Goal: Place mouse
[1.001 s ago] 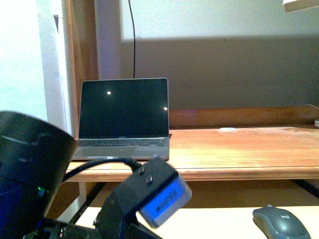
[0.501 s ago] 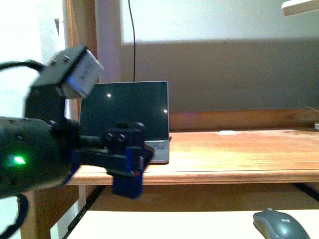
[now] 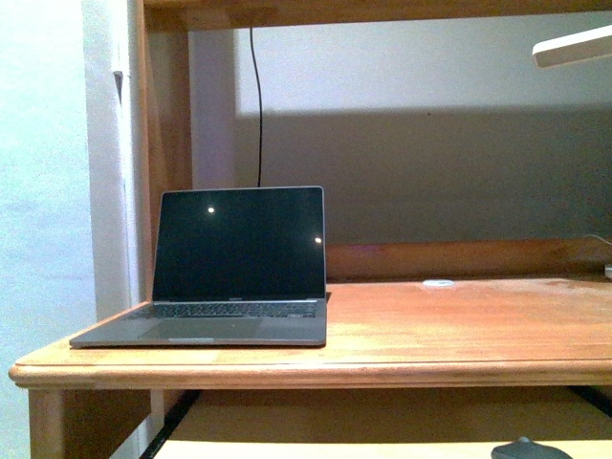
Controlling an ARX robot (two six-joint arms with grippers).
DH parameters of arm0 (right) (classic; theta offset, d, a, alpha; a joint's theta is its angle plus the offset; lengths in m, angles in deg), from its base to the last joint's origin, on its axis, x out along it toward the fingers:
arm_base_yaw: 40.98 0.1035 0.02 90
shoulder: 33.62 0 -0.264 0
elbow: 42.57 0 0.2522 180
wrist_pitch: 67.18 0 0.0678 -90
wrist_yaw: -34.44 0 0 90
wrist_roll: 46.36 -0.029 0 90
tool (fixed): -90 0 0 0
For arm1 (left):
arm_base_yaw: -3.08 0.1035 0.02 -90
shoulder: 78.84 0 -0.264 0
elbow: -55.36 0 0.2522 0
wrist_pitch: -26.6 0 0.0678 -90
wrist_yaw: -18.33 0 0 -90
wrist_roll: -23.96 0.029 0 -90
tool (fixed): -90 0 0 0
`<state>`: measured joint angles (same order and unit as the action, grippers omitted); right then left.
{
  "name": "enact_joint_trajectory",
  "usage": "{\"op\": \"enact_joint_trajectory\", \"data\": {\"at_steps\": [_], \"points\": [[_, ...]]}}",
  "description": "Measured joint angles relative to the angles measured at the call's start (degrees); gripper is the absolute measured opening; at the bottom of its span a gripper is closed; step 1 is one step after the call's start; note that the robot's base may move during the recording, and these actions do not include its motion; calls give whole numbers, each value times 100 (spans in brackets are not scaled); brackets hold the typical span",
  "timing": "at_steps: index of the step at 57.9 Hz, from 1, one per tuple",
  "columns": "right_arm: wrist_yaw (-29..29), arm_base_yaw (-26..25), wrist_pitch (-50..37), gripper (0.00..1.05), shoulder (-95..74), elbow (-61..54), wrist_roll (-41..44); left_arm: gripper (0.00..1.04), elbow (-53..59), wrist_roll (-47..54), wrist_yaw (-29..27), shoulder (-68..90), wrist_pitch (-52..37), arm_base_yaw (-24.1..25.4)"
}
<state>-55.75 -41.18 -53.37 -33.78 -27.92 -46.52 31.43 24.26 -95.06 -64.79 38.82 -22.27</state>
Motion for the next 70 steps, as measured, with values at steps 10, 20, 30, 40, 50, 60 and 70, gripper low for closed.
{"op": "enact_joint_trajectory", "data": {"at_steps": [10,20,30,40,50,60,70], "points": [[0,0,0,97,0,0,2,13,343,-2,872,-673,90,953],[-1091,-37,-562,97,-487,24,-474,3,498,-15,1320,-876,127,1456],[-448,1287,-2730,97,-2970,490,-802,3,619,-15,2232,-1040,184,2343],[745,2382,-4232,97,-5582,1558,-638,3,693,-15,2326,-1121,184,2490],[1606,2887,-4378,97,-7670,2671,-35,3,951,-15,2341,-1353,177,2500],[2258,2883,-4024,97,-8419,3252,487,3,951,-15,2339,-1375,177,2500],[2485,2881,-3672,97,-8693,3512,632,3,951,-15,2339,-1375,177,2500]]}}
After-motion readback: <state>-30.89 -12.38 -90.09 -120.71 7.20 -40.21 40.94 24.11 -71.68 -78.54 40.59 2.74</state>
